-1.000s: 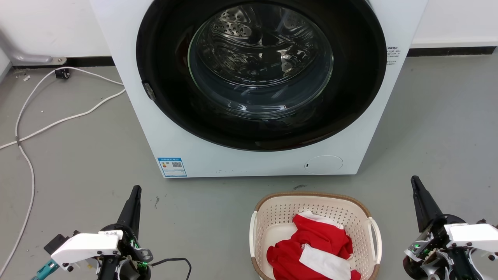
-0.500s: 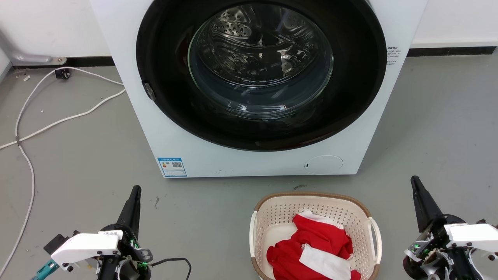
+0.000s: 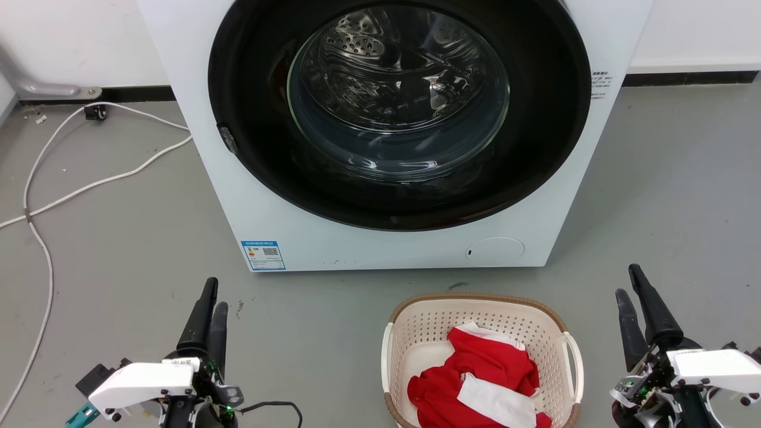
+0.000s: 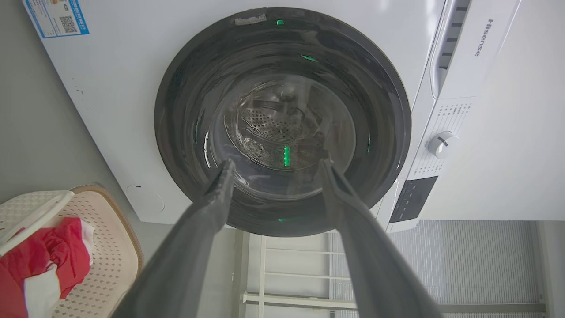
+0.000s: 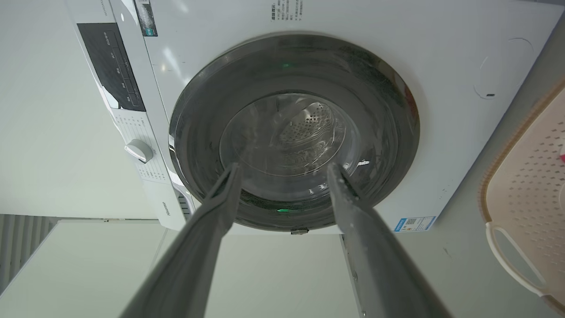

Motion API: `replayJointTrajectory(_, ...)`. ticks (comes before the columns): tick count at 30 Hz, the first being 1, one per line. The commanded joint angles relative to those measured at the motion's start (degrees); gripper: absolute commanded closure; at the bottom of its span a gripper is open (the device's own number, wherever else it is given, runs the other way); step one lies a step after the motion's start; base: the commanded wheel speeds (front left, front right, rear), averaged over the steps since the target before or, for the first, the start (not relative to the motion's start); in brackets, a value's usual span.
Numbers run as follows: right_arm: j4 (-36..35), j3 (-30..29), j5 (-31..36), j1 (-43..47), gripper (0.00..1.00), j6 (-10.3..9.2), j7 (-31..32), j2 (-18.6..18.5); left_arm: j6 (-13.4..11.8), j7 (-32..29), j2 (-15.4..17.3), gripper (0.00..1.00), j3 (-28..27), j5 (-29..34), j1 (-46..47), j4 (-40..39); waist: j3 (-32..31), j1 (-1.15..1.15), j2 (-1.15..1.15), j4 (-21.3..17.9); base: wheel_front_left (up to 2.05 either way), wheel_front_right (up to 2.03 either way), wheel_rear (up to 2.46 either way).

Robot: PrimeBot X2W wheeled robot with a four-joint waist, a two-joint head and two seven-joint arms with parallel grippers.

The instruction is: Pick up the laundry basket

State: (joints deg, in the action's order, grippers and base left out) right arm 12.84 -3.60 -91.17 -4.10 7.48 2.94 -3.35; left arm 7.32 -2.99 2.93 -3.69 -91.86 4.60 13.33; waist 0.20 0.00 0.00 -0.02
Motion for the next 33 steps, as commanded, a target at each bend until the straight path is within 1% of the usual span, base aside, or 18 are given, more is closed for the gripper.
replayJointTrajectory(1, -1.5, 0.3, 0.9, -0.6, 0.00, 0.01, -0.5, -0.1, 0.1, 0.5, 0.2, 0.00, 0.2, 0.7, 1.4, -1.6, 0.0, 0.00, 0.00, 0.0, 0.00, 0.00, 0.00)
replayJointTrajectory(5, -2.5, 0.1, 4.8, -0.3, 0.00, 0.01, -1.6, -0.1, 0.1, 1.6, 0.2, 0.00, 0.5, 3.8, 1.6, -3.3, 0.0, 0.00, 0.00, 0.0, 0.00, 0.00, 0.00)
replayJointTrajectory(14, -5.4, -0.3, 19.2, 0.4, 0.00, 0.01, -3.7, 0.0, 0.1, 3.7, 0.2, 0.00, 1.4, 15.4, 1.9, -6.5, 0.1, 0.00, 0.00, 0.0, 0.00, 0.00, 0.00)
replayJointTrajectory(19, -6.9, -0.1, 25.6, 0.8, 0.00, 0.01, -4.8, 0.0, 0.1, 4.8, 0.2, 0.00, 1.9, 21.8, 2.0, -7.7, 0.1, 0.00, 0.00, -0.1, 0.00, 0.00, 0.00)
replayJointTrajectory(33, -9.1, 1.7, 42.9, 1.8, 0.00, 0.01, -7.6, 0.1, -0.7, 7.6, 0.1, 0.00, 4.5, 39.8, 1.5, -8.1, -0.1, 0.00, 0.00, -0.2, 0.00, 0.00, 0.00)
